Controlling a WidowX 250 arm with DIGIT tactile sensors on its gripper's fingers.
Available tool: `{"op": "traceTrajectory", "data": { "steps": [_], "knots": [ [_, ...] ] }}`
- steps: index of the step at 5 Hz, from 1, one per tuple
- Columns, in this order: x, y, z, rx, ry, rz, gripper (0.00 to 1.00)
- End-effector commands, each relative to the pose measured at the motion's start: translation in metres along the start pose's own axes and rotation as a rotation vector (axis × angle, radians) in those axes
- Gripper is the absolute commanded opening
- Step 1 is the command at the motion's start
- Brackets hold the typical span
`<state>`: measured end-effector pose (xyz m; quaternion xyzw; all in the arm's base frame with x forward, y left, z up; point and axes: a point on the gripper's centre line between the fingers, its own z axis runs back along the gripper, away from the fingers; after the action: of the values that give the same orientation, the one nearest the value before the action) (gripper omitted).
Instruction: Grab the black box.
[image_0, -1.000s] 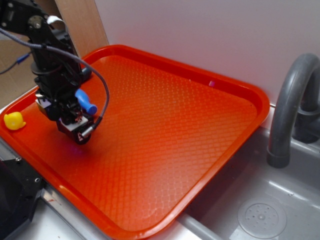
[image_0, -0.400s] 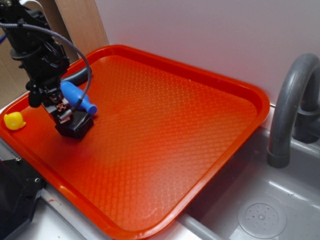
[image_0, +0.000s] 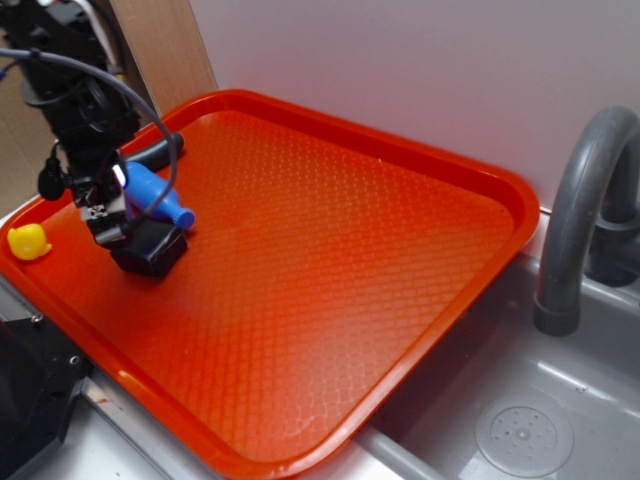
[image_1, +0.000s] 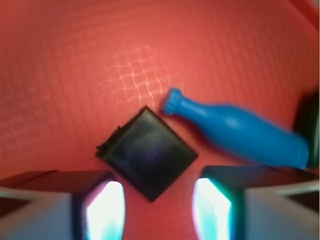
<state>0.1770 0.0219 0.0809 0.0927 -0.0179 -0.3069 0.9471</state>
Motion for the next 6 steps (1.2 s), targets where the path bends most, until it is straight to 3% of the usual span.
{"op": "traceTrajectory", "data": {
  "steps": [1, 2, 3, 6],
  "knots": [
    [0.007, 0.002, -0.013, -0.037, -0.204, -0.475, 1.00],
    [0.000, -0.004, -0.015, -0.086, -0.256, -0.718, 1.00],
    [-0.006, -0.004, -0.017, -0.113, -0.254, -0.851, 1.00],
    [0.009, -0.007, -0.045, -0.105, -0.095, -0.659, 1.00]
  ]
}}
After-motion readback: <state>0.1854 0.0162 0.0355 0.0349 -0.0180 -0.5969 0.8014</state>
